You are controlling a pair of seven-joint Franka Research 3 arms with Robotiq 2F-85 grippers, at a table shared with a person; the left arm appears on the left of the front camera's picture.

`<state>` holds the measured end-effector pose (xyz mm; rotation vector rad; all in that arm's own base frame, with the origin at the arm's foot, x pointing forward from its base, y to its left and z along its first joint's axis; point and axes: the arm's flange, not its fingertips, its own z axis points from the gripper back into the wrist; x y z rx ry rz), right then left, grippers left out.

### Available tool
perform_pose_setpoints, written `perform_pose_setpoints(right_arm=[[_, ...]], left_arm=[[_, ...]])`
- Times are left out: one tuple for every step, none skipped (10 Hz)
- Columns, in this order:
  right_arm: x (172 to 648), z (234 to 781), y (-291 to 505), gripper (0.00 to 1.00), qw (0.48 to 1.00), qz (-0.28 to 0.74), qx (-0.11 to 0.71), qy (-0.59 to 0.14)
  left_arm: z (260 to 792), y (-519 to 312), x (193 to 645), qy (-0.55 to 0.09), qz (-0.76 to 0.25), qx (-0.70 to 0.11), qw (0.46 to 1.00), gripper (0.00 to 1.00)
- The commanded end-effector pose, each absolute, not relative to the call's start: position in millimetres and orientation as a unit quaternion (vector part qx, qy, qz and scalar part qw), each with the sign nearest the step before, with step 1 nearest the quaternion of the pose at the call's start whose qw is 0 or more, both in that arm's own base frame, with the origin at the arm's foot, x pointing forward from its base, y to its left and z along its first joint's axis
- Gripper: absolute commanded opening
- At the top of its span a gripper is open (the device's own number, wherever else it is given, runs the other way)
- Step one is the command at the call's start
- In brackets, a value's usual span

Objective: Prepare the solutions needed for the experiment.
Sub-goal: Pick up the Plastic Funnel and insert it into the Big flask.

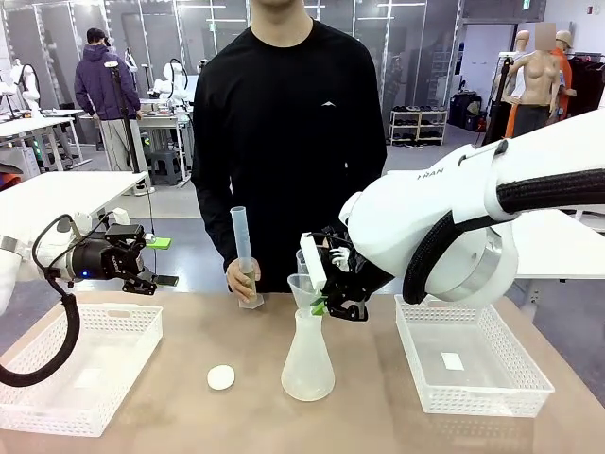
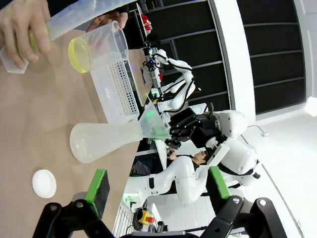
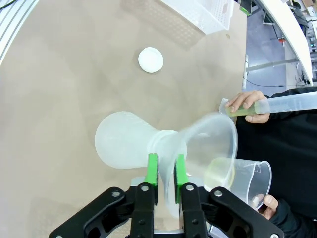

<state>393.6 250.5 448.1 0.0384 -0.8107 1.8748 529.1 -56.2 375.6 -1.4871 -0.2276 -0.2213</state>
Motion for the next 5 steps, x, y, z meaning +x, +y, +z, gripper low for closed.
perform_pose_setpoints(right_arm=[[397.7, 442.9, 250.2, 0.43, 0.505, 0.79, 0.014, -0.347], [396.6, 444.1, 250.8, 0.29, 0.503, 0.791, 0.011, -0.347], [395.3, 447.1, 251.7, 0.63, 0.501, 0.793, 0.007, -0.347], [394.5, 449.3, 252.7, 0.48, 0.499, 0.794, 0.007, -0.347], [394.4, 452.2, 253.9, 0.82, 0.505, 0.796, 0.01, -0.335]], left_arm=[[377.5, -56.3, 528.0, -0.101, -0.104, -0.678, 0.721, 1.0], [377.5, -56.3, 528.0, -0.101, -0.104, -0.678, 0.721, 1.0], [377.5, -56.3, 528.0, -0.101, -0.104, -0.678, 0.721, 1.0], [377.5, -56.3, 528.0, -0.101, -0.104, -0.678, 0.721, 1.0], [377.5, -56.3, 528.0, -0.101, -0.104, -0.678, 0.721, 1.0]])
